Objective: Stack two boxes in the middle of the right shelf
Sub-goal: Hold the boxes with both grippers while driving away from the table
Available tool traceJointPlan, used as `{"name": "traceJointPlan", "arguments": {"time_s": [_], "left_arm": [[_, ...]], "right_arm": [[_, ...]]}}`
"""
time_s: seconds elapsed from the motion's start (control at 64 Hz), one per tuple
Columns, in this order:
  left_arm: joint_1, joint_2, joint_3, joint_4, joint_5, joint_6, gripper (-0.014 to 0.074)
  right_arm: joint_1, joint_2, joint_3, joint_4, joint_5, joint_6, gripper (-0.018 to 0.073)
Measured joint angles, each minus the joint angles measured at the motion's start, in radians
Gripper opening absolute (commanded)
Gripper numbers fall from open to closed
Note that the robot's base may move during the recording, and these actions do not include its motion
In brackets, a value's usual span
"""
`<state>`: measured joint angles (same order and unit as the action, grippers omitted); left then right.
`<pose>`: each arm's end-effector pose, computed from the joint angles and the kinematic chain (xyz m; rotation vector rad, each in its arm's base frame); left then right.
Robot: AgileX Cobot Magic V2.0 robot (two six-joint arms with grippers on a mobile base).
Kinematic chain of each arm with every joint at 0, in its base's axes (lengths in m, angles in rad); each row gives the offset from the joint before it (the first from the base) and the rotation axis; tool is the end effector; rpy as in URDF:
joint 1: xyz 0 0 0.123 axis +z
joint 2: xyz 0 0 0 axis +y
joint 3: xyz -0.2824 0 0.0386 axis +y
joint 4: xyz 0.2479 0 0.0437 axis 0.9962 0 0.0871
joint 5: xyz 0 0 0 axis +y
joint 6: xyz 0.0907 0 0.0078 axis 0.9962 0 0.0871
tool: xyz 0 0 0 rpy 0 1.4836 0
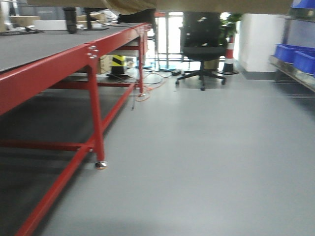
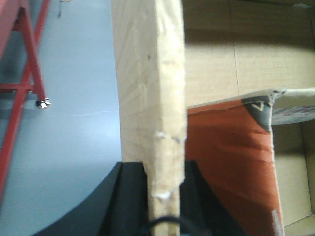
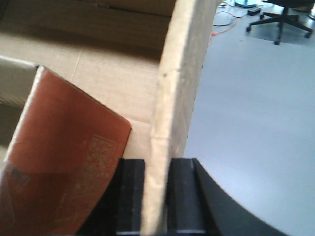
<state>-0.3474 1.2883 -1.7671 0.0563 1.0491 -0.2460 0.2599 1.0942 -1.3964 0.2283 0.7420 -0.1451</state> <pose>0.2260 -0.0771 0.5157 0.1032 2.0635 -0.3003 0.2024 0.0683 0.4771 -0.3288 1.8923 0.3383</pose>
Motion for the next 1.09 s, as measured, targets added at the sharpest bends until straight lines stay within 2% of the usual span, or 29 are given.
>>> {"name": "traceJointPlan", "arguments": {"time_s": [1.093], "left_arm": [[0.0,0.0,0.0,0.0,-0.002,0.0,-0.0111]], "right_arm": [[0.0,-0.002,0.0,0.0,0.0,0.0,-0.0154]]}}
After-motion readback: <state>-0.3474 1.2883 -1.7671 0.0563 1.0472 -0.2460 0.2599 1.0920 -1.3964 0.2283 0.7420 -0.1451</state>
